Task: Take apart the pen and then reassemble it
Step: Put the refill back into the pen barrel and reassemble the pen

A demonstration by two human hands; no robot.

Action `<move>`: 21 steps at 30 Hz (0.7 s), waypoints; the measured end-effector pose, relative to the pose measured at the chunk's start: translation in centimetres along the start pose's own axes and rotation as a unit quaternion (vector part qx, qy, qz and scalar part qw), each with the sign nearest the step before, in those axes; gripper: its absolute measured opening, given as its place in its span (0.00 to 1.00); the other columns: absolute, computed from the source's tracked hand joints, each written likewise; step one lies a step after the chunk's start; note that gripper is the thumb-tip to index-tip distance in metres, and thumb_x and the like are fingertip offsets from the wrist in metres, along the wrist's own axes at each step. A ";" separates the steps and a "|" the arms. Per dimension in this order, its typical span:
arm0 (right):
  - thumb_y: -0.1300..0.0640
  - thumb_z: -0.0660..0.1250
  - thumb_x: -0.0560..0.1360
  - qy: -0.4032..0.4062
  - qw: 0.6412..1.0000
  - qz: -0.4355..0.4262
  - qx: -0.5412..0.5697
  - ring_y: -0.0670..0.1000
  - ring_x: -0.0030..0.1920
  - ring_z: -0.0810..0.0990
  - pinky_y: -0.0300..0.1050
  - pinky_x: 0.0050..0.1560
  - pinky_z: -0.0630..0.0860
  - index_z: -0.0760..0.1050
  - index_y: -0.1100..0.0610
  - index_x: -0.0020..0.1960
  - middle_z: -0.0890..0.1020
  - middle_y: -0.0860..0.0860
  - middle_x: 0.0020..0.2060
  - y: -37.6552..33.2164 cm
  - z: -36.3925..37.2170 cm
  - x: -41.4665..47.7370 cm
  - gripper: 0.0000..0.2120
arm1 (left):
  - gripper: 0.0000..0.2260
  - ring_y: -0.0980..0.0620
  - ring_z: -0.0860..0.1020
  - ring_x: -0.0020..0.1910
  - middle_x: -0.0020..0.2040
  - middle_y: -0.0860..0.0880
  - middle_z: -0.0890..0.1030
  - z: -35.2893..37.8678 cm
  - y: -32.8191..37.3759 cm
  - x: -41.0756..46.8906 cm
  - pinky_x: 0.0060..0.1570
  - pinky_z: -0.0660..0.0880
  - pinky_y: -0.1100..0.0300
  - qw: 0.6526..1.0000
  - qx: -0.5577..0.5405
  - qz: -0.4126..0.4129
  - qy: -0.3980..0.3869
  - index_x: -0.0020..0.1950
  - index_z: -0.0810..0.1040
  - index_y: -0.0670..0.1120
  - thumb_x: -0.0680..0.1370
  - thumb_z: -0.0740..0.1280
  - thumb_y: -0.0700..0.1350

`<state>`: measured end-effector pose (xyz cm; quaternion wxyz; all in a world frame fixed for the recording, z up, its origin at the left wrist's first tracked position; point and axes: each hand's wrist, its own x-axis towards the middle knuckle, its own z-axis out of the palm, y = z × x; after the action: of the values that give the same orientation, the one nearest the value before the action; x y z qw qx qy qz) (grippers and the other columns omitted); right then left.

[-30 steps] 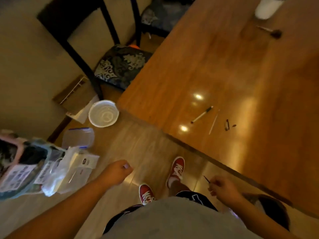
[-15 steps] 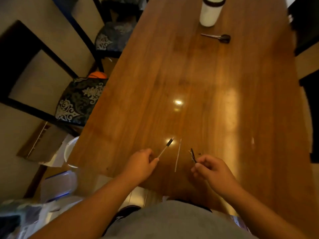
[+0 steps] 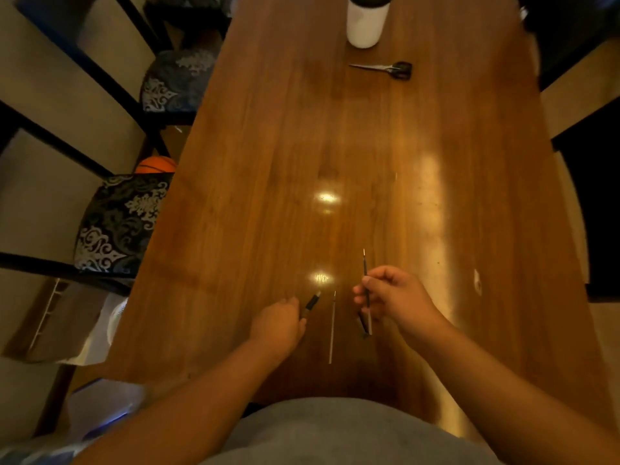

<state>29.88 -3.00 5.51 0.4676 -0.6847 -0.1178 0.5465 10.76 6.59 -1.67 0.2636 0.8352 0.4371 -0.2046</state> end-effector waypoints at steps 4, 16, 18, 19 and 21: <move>0.58 0.67 0.76 0.059 0.998 -0.014 0.008 0.52 0.34 0.80 0.47 0.34 0.74 0.81 0.53 0.39 0.84 0.51 0.34 0.4 0.4 -0.2 0.08 | 0.09 0.46 0.79 0.45 0.48 0.46 0.80 -0.7 -1.1 0.1 0.40 0.73 0.53 0.999 -0.023 0.030 -0.013 0.52 0.74 0.46 0.79 0.62 0.50; 0.63 0.67 0.76 0.103 0.991 -0.054 0.068 0.51 0.36 0.82 0.47 0.37 0.79 0.77 0.58 0.43 0.84 0.56 0.38 -1.0 3.9 -1.2 0.04 | 0.13 0.59 0.81 0.39 0.41 0.54 0.81 -5.6 -4.6 -2.5 0.40 0.79 0.56 0.957 -0.274 0.095 -0.014 0.45 0.67 0.67 0.81 0.59 0.46; 0.64 0.66 0.77 0.096 0.988 -0.063 0.100 0.52 0.37 0.84 0.45 0.35 0.81 0.76 0.59 0.44 0.85 0.56 0.37 -2.1 4.5 -1.4 0.03 | 0.13 0.60 0.81 0.40 0.42 0.54 0.81 -6.6 -4.7 -3.2 0.42 0.79 0.56 0.950 -0.294 0.103 -0.014 0.46 0.68 0.66 0.81 0.59 0.45; 0.65 0.65 0.77 0.092 0.986 -0.067 0.120 0.53 0.37 0.85 0.43 0.34 0.81 0.75 0.60 0.44 0.85 0.55 0.37 -2.7 4.8 -1.5 0.03 | 0.13 0.60 0.80 0.40 0.43 0.54 0.81 -7.0 -4.8 -3.6 0.43 0.79 0.56 0.948 -0.301 0.107 -0.015 0.47 0.69 0.66 0.81 0.59 0.45; 0.66 0.65 0.77 0.086 0.980 -0.076 0.161 0.53 0.38 0.86 0.42 0.34 0.82 0.74 0.60 0.45 0.85 0.55 0.37 -3.7 5.3 -1.6 0.03 | 0.12 0.61 0.80 0.42 0.44 0.55 0.81 -7.7 -4.9 -4.3 0.44 0.79 0.56 0.944 -0.309 0.118 -0.017 0.48 0.69 0.65 0.81 0.59 0.45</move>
<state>26.01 0.57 9.56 0.6202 -0.6339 -0.0396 0.4605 5.22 11.02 5.53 0.5381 0.7549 0.3726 -0.0413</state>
